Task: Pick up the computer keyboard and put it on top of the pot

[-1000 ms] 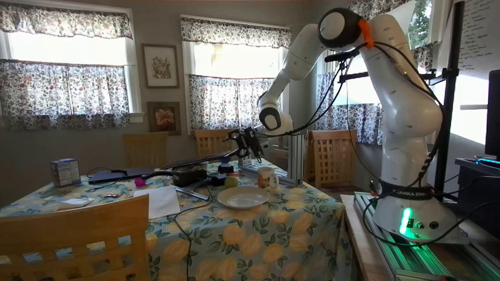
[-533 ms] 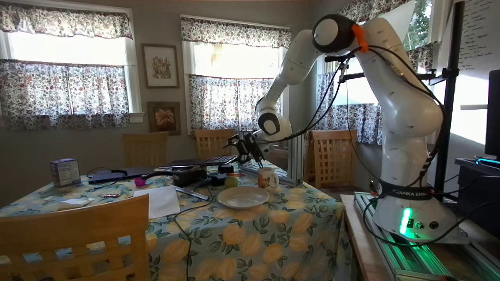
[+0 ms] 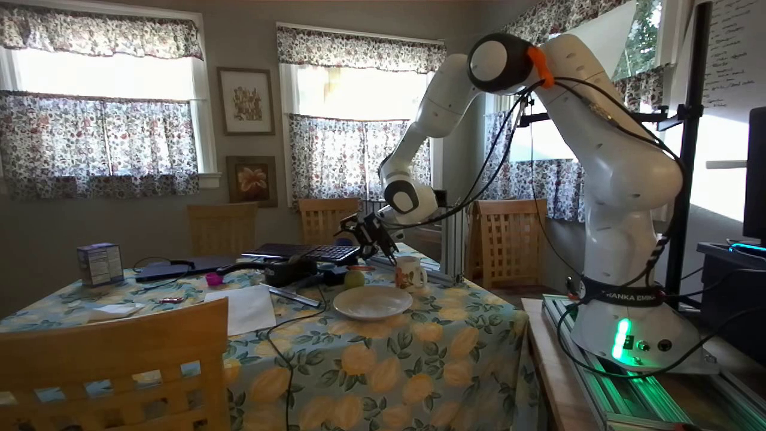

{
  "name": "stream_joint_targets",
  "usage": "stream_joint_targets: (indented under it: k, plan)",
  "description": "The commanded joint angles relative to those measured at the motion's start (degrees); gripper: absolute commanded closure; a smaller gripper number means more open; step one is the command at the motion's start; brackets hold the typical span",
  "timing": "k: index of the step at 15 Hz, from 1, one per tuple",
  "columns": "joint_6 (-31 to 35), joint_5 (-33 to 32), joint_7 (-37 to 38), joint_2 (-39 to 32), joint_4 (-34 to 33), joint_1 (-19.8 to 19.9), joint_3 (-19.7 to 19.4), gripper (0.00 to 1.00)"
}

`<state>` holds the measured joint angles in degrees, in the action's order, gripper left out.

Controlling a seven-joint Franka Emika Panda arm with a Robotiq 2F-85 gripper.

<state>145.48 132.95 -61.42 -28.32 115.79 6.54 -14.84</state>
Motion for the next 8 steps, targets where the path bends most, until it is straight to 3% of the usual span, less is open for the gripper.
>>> stream_joint_targets:
  k: [1, 8]
  plan:
    - [1.43, -2.69, 1.21, -1.57, -3.19, -1.35, -0.76, 0.00]
    - [5.33, -7.48, 0.72, -1.54, -3.11, -2.34, -1.20, 0.00]
